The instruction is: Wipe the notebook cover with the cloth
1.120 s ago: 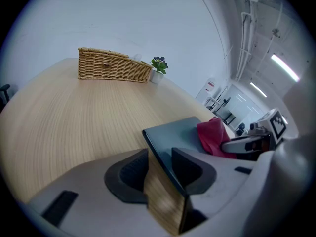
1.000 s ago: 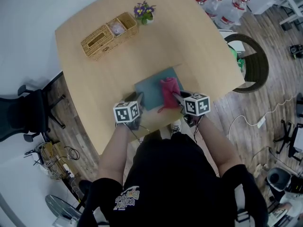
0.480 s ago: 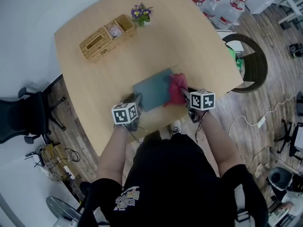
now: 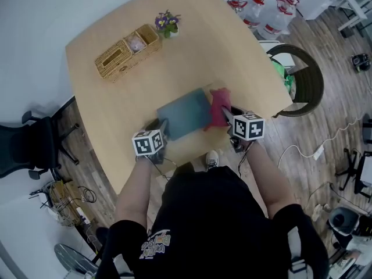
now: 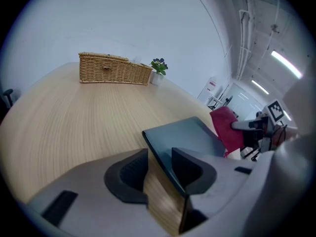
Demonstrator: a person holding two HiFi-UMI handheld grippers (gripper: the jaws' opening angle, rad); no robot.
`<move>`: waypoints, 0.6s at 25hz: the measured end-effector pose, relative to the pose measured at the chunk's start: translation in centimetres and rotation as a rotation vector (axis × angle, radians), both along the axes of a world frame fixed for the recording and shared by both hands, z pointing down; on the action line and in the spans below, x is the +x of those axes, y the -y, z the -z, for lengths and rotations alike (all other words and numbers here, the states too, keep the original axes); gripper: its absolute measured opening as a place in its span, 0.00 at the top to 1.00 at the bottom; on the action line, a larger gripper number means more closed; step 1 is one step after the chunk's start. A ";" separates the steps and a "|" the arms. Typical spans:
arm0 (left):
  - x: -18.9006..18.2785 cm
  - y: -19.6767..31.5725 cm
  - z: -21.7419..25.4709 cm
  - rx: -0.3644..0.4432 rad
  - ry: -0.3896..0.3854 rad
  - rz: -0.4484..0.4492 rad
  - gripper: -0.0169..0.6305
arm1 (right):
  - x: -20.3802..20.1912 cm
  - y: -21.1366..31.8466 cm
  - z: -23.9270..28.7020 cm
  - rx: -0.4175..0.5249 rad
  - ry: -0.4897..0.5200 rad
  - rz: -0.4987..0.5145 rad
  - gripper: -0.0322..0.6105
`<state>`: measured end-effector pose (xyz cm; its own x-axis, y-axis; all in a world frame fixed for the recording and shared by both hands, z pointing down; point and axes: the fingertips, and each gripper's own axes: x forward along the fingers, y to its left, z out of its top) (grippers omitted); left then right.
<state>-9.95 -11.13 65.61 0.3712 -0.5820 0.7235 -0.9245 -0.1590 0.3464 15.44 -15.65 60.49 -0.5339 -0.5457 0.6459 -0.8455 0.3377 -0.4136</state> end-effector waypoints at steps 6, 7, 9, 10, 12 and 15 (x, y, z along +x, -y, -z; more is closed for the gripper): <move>0.6 0.1 3.5 0.106 0.016 0.056 0.76 | -0.2 0.8 4.4 0.112 0.106 0.045 0.84; 0.7 -0.1 4.3 0.123 0.015 0.070 0.76 | -0.3 0.8 5.0 0.130 0.117 0.061 0.84; 0.6 -0.5 6.2 0.160 0.021 0.107 0.78 | -0.5 0.7 6.3 0.162 0.132 0.098 0.84; 0.5 -0.9 7.3 0.181 0.026 0.132 0.79 | -0.6 0.6 6.9 0.177 0.137 0.117 0.84; 0.4 -1.7 9.2 0.223 0.028 0.186 0.83 | -0.8 0.3 8.0 0.204 0.149 0.156 0.84; 0.4 -3.4 11.7 0.285 0.014 0.263 0.88 | -1.1 -0.1 9.3 0.230 0.175 0.210 0.84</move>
